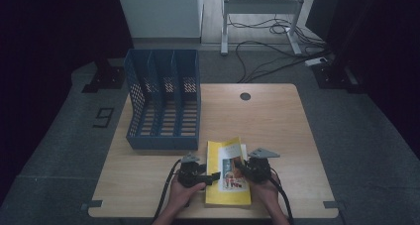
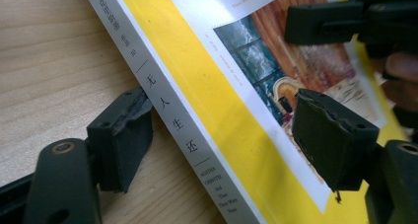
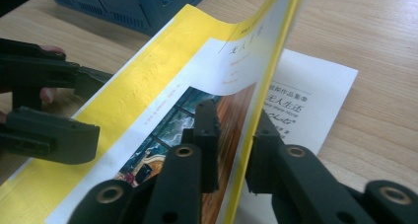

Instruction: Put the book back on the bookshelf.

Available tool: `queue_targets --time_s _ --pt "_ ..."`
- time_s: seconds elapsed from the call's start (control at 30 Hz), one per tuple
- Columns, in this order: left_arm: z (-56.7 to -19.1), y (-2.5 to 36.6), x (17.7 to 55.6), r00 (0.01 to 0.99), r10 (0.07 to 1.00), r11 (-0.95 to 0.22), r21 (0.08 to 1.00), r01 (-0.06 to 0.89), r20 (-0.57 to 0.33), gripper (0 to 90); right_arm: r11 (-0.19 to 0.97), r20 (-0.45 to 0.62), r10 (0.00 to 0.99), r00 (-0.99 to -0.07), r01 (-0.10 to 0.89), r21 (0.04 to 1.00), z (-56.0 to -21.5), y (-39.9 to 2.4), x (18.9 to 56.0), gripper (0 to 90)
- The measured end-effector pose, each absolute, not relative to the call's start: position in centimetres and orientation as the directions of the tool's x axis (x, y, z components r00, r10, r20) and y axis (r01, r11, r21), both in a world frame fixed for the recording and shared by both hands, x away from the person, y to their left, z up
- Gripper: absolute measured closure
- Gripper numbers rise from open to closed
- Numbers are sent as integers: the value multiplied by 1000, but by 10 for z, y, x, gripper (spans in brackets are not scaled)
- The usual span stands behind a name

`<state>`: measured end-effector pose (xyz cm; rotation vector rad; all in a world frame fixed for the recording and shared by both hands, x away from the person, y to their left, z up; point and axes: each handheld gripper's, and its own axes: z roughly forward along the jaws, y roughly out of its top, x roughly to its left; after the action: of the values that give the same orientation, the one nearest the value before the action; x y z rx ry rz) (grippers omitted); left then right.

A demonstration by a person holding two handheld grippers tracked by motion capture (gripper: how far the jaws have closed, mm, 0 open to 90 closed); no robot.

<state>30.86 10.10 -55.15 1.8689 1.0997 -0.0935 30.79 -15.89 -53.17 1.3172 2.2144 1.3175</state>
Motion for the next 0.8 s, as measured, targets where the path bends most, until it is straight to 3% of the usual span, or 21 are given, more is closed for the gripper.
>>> queue_targets --time_s 0.13,0.47,0.57,0.8 --pt "-553 103 311 580 630 -134 664 735 -516 245 168 231 799 -555 575 801 -536 -158 306 815" --pt "-555 107 312 548 655 -108 653 750 -521 486 157 240 791 -563 566 809 -540 -159 304 836" --pt "-556 110 313 542 644 -96 646 757 -539 515 159 241 788 -567 565 810 -539 -159 303 834" --pt "-555 114 311 552 623 -74 661 747 -554 588 161 241 785 -571 563 810 -538 -160 303 780"
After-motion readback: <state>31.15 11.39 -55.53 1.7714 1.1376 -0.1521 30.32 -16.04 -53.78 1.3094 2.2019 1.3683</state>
